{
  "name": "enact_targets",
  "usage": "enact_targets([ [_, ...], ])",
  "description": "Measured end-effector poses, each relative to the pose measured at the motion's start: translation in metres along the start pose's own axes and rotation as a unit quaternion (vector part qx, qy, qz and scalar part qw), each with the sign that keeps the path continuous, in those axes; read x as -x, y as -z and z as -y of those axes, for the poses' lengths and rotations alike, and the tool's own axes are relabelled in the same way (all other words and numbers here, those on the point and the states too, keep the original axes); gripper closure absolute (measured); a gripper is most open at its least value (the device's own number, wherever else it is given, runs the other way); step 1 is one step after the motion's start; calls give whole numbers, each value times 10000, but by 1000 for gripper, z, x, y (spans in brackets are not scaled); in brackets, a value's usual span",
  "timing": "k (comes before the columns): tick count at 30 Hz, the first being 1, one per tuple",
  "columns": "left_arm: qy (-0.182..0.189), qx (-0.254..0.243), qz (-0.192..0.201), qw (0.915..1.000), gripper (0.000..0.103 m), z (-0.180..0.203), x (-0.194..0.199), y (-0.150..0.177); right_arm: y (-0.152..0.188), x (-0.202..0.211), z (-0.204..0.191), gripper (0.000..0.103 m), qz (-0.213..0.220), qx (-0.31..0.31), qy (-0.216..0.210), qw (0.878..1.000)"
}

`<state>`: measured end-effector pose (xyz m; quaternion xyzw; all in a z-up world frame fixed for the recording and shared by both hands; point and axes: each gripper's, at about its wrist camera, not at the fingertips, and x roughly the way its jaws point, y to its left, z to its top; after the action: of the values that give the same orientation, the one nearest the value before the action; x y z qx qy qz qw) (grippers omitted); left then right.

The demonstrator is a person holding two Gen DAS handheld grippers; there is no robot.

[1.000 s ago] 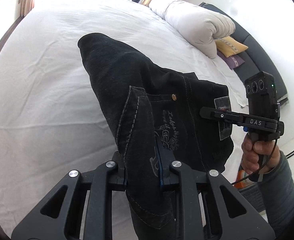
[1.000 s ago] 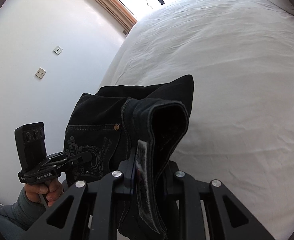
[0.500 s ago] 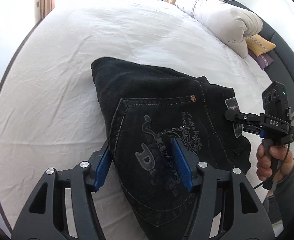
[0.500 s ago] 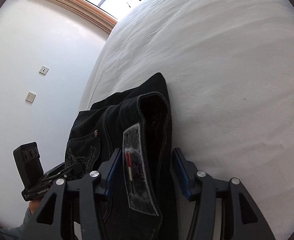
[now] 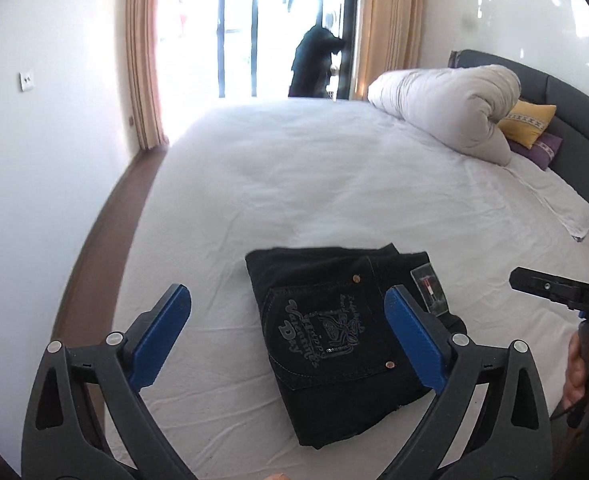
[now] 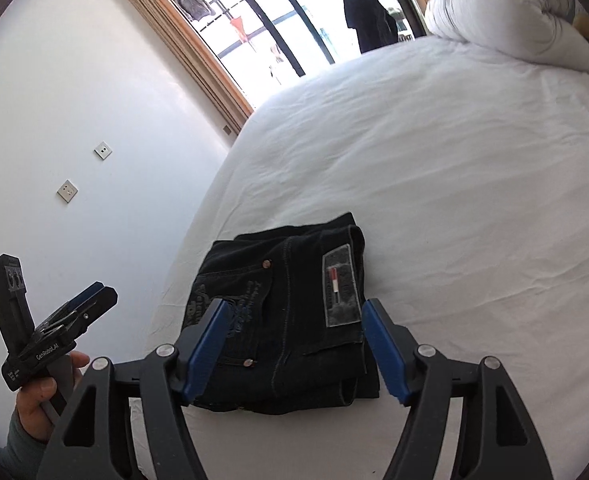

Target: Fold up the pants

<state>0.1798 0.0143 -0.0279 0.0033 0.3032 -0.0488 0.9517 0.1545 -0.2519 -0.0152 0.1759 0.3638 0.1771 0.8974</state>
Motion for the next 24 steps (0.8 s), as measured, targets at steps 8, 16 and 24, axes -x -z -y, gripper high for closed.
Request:
enact_targets([
  [8, -926, -120, 1899, 9773, 0, 11, 155, -5, 7, 125, -89, 0, 2267, 1158, 448, 9660],
  [16, -840, -228, 1499, 9849, 0, 25, 218, -15, 9, 197, -135, 0, 3101, 1602, 763, 9340],
  [24, -613, 240, -16, 9978, 0, 33, 167, 9, 12, 180, -137, 0, 2033, 1242, 1154, 9643],
])
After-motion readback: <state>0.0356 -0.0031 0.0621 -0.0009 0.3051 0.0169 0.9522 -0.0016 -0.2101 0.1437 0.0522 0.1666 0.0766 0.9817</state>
